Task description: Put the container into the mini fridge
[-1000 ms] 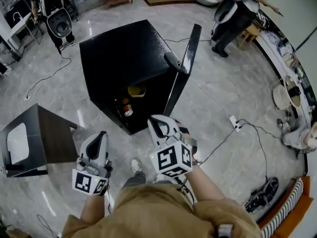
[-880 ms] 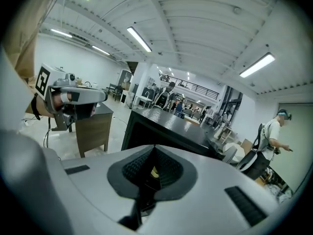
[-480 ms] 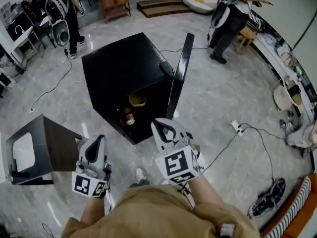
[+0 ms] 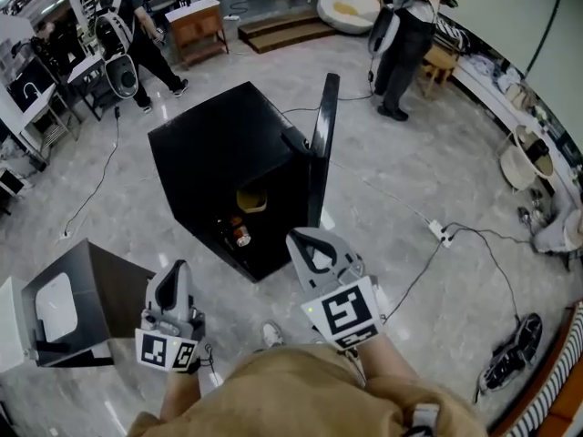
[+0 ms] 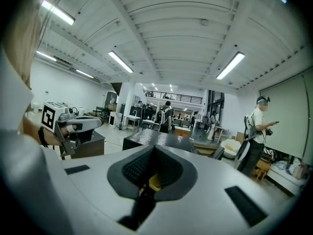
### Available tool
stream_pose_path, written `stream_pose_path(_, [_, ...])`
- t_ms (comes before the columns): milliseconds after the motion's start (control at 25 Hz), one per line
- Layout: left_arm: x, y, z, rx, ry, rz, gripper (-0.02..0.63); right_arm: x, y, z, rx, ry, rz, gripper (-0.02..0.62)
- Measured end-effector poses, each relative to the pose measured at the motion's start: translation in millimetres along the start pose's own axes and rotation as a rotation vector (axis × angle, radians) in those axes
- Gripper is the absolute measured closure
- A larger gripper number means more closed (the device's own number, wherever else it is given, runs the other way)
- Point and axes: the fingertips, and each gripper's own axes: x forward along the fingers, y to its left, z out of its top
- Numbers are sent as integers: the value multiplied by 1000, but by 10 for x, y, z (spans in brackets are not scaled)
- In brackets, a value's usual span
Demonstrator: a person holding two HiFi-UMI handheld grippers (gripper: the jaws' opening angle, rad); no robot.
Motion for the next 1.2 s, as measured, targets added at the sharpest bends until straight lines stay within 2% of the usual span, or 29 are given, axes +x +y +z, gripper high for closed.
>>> stream_pose_path(480, [-18, 23, 201, 27, -27, 10, 604, -314, -81, 18, 70, -40, -25, 594])
stream_pose_path(800, [-128, 69, 207, 18, -35, 48, 604, -343, -121, 76, 43, -38, -32, 594])
stream_pose_path(1200, [-44, 12, 246, 11, -39, 36, 604, -248, -62, 187, 34, -38, 17, 594])
